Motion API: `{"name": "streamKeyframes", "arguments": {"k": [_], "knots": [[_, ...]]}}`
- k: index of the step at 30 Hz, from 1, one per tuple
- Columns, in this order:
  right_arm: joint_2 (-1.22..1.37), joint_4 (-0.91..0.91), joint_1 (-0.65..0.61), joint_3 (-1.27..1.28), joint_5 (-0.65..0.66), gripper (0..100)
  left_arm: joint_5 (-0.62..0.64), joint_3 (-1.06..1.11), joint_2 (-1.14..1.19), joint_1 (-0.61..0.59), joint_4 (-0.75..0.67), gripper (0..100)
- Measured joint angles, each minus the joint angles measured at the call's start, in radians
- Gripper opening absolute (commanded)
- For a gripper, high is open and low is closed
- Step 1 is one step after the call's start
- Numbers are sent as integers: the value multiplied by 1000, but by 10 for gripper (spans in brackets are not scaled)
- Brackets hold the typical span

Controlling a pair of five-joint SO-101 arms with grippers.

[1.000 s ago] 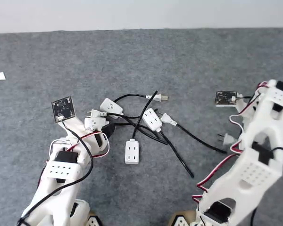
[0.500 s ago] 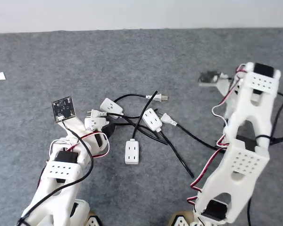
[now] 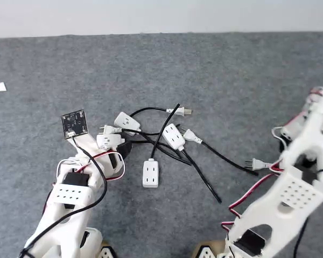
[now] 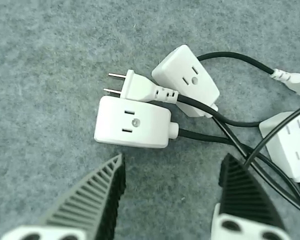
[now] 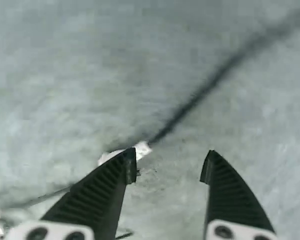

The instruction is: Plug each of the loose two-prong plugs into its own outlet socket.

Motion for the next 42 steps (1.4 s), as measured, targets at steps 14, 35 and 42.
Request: {"name": "streamKeyframes", "arguments": {"k": [14,35,42], "knots": [[-78,-253,-2,342,-106,220,-2,0,0,18,0,284],[-152,-287,-101,344,-239,219,-29,0,0,18,0,284],[-95,-292,-149,344,-287,218,-29,0,0,18,0,284]]}}
